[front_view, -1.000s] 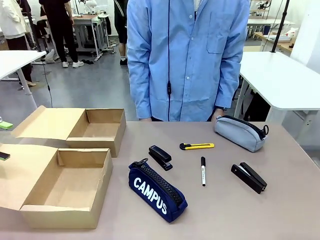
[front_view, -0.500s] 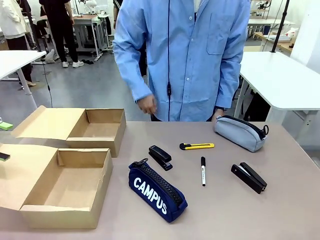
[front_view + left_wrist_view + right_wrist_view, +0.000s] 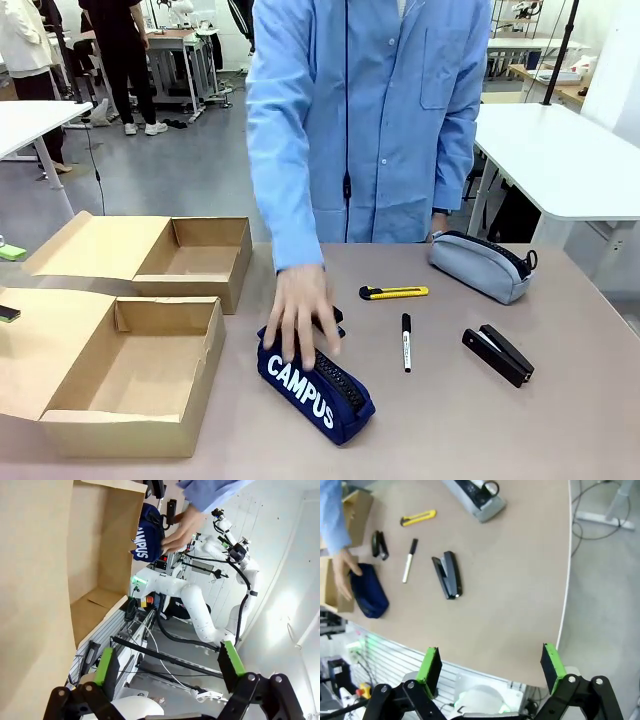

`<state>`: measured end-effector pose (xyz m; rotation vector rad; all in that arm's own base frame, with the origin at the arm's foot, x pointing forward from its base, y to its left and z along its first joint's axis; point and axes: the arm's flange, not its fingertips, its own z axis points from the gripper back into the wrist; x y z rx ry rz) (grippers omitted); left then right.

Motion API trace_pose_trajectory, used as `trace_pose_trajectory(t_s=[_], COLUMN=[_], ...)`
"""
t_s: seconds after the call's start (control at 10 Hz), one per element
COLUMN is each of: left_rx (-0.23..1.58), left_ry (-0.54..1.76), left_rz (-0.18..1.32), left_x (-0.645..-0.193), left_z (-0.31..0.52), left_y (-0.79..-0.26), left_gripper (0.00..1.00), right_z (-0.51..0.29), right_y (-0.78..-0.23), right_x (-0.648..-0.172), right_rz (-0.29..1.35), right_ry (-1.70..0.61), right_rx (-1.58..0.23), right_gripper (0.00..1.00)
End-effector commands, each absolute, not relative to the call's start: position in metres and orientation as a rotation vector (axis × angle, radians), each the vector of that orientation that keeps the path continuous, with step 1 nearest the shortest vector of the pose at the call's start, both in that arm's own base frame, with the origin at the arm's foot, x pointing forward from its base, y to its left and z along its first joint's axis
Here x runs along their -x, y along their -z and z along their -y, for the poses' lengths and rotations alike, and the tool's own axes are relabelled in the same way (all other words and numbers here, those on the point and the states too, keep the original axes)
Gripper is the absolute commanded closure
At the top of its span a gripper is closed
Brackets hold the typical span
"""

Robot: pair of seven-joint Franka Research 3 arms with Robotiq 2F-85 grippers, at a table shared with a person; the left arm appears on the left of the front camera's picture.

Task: Place items inside the box.
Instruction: Pick up a Pencil pouch or Stapler and place it inside the Mailer Box closest to the robot.

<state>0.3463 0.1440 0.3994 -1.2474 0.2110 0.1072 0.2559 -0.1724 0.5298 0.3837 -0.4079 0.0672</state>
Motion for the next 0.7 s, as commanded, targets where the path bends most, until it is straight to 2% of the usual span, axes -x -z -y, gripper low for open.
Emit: trace_pose_trajectory(t_s=[0.0,0.3,0.6], left_rx=[1.248,1.248,1.248], left_ry=[-0.081,-0.081,-0.081], left_rz=[-0.212,-0.212,-0.212], left_x=[-0.340,-0.340,-0.340], left_z=[-0.146,-0.146,-0.146], left_y=[-0.400,-0.400,-0.400], left_gripper=[0.00,0.00,0.00], right_z=[0.170,0.153,0.123], right_y=[-0.531,-0.546,-0.516], right_x=[-0.260,-0.359,-0.492], right_rz=[0.399,0.486,0.535], right_ry=[-0.074,-0.256,-0.392], right_rx=[-0.363,-0.193,-0.143], right_gripper=[0.00,0.00,0.00])
